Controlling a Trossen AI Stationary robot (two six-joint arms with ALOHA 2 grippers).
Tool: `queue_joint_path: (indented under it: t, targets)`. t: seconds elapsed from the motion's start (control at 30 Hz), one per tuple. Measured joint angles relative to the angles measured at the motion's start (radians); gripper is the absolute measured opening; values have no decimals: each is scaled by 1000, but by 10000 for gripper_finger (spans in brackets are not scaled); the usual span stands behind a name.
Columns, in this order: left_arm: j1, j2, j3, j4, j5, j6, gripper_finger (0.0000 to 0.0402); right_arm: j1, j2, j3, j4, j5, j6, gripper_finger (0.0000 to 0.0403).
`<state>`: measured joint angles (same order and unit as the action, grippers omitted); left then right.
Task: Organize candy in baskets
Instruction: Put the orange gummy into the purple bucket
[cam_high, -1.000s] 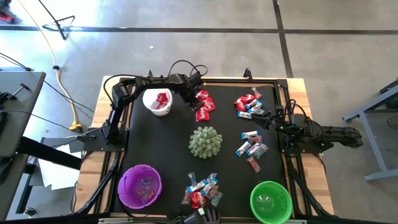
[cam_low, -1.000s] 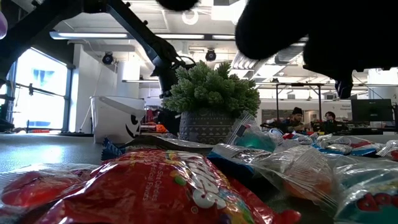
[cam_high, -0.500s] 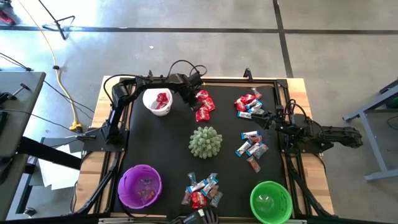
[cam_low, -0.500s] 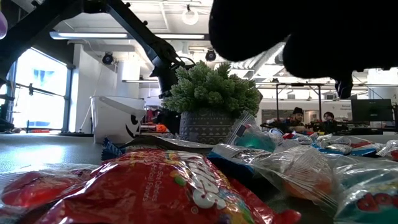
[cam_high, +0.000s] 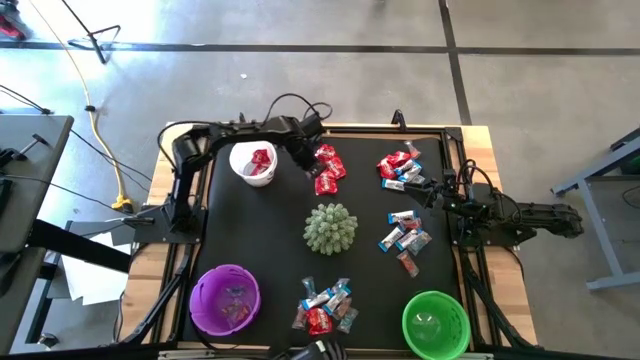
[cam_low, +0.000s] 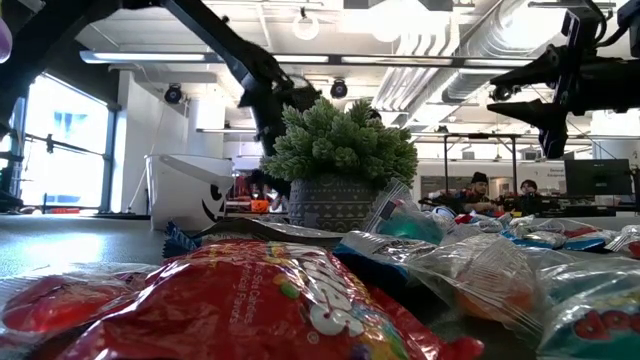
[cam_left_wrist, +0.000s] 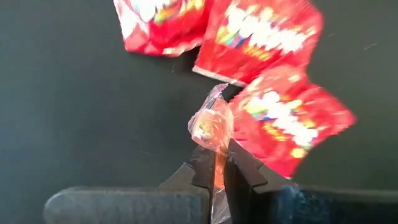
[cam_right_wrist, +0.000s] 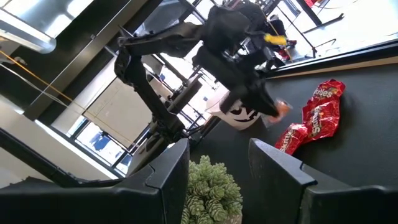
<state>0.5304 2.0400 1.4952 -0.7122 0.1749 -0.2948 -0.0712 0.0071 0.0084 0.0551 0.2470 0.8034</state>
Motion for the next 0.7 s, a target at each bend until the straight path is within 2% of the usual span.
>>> queue_joint_path:
  t: [0.23, 0.37, 0.53, 0.7]
  targets:
    - [-8, -152, 2, -10, -1, -37, 2, 0, 0, 0, 0, 0, 0, 162]
    - [-32, -260, 2, -72, -2, -58, 2, 0, 0, 0, 0, 0, 0, 162]
    - [-92, -405, 2, -171, -4, -77, 1, 0, 0, 0, 0, 0, 0, 162]
    - [-186, -543, 2, -208, -6, -167, 1, 0, 0, 0, 0, 0, 0, 162]
